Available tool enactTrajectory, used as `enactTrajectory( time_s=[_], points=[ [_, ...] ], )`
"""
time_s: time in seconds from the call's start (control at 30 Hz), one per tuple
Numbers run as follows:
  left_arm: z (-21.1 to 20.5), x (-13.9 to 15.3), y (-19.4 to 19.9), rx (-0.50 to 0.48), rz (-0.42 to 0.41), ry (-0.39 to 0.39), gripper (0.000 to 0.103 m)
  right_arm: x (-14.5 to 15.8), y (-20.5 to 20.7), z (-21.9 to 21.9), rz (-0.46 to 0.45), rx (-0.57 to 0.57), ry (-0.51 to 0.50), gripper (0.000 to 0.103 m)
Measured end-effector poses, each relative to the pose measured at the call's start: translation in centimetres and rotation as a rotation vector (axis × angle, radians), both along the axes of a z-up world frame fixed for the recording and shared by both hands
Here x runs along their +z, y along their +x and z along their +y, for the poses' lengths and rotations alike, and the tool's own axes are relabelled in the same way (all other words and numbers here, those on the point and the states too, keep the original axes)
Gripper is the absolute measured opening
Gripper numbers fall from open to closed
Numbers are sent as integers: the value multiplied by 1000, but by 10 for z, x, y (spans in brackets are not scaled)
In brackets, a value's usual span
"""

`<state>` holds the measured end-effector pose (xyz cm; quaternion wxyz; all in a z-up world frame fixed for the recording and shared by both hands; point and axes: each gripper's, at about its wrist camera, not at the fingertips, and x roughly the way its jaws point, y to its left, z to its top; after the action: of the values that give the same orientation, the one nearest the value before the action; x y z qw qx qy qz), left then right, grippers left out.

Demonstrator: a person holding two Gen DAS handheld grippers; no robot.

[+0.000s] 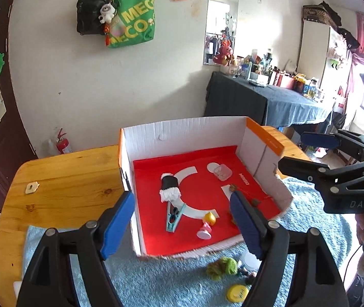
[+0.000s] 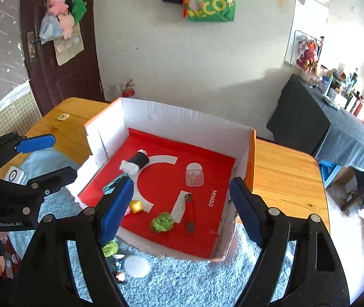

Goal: Organize objects
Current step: 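Withdraw both tools from the box back over the toys on the towel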

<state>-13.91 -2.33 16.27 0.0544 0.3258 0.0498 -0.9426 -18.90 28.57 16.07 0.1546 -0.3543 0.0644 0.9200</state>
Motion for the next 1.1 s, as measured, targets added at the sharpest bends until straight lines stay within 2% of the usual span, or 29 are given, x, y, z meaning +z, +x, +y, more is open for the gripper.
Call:
enactTrajectory(
  time_s=[0.1,0.23,0.37,0.53,0.63,0.77,0.9,1.1],
  points=[
    [3,-1,10,-4,8,12,80,2,10,-8,31,-5,13,83],
    [9,-9,25,6,26,21,87,-2,25,-18,65,-12,28,84],
    [15,-21,39,9,28,25,89,-11,39,-23,104,-30,0,94],
    [22,-33,55,32,38,29,97,-27,56,-36,125,-57,3,94],
    [25,-40,63,35,33,44,98,-39,64,-41,127,-69,-35,94],
    [30,-51,69,49,23,53,99,-49,74,-52,125,-96,0,94],
    [31,-62,74,76,14,60,102,-61,83,-60,121,-109,-10,98],
    [31,-83,79,97,-18,131,103,-85,91,-64,96,-131,-45,98]
  ],
)
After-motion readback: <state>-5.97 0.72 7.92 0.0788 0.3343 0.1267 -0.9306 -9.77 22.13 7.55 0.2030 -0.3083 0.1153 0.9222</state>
